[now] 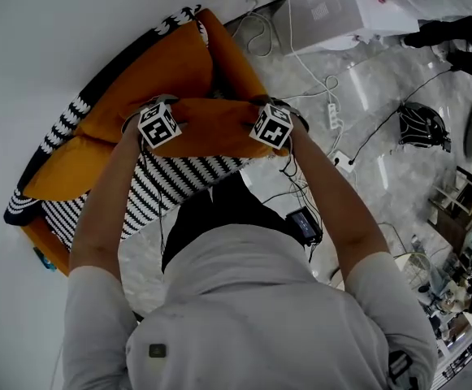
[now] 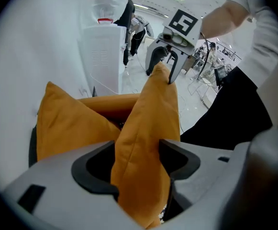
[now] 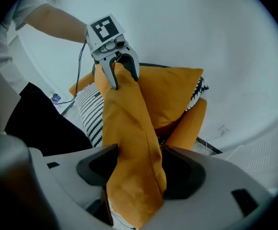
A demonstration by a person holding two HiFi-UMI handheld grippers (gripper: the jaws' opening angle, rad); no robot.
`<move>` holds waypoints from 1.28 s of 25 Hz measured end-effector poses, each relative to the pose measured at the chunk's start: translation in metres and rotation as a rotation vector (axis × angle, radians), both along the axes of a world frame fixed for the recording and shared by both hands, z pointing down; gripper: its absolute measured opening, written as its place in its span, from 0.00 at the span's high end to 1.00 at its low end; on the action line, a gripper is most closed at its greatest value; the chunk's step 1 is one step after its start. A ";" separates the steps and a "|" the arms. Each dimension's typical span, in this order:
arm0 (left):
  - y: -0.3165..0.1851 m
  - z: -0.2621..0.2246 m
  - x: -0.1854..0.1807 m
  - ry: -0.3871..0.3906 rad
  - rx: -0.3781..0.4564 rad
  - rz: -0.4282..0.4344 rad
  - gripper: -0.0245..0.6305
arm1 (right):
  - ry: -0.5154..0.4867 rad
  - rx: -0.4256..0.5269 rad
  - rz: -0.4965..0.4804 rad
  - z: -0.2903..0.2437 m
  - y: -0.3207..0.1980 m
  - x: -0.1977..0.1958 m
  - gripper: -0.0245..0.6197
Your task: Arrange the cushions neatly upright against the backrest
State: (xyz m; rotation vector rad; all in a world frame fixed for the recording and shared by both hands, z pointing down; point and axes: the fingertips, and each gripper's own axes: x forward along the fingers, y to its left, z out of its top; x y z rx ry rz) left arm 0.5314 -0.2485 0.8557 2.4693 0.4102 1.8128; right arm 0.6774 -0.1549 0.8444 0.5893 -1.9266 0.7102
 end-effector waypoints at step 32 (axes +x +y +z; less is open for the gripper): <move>0.084 -0.031 -0.061 0.022 -0.090 -0.056 0.90 | 0.070 0.074 0.010 -0.031 0.076 -0.064 0.88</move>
